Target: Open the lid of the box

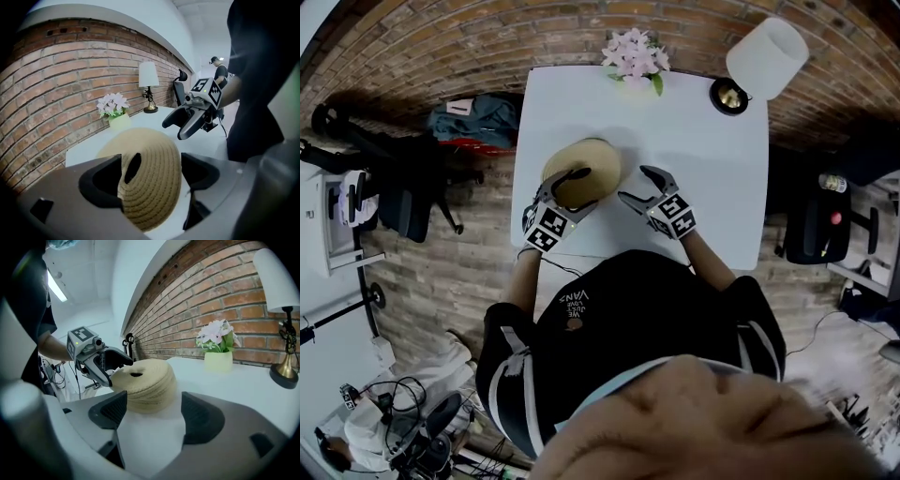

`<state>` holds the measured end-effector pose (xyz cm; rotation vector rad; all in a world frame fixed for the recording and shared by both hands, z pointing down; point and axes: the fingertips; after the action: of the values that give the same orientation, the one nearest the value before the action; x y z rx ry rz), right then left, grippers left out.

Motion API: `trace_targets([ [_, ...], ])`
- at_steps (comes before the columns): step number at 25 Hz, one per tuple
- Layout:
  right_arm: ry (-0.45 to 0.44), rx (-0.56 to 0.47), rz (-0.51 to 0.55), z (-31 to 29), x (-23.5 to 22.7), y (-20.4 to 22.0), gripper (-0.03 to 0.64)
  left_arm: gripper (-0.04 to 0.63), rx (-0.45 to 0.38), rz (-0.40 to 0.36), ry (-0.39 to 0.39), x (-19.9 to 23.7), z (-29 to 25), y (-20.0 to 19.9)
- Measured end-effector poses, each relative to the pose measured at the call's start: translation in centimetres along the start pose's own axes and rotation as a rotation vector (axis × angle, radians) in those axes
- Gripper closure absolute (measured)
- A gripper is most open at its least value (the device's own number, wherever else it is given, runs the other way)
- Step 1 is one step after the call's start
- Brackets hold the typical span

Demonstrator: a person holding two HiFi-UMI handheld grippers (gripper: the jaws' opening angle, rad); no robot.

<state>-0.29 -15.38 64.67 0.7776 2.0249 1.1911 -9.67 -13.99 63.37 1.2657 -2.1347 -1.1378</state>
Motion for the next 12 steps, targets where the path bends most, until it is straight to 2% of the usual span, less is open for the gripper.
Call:
trace_targets([
  [4,-0.02,0.044,0.028,-1.0,-0.2,1.2,0.279,0.19,0.04,-0.042,0.028,-0.2,-1.0,0.6],
  [12,-0.058,0.112,0.07,-2.7,-0.3,2.6,0.274,0.189,0.144,-0.143,0.06,-0.7,-1.8,0.5],
])
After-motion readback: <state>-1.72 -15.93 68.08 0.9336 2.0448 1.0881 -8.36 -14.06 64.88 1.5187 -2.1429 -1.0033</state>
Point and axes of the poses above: the fingertips, and each gripper's own axes: z backward along the fingers, x to its left, y out of its underside, and after that the axes turned 6 degrees about -x, right-handed
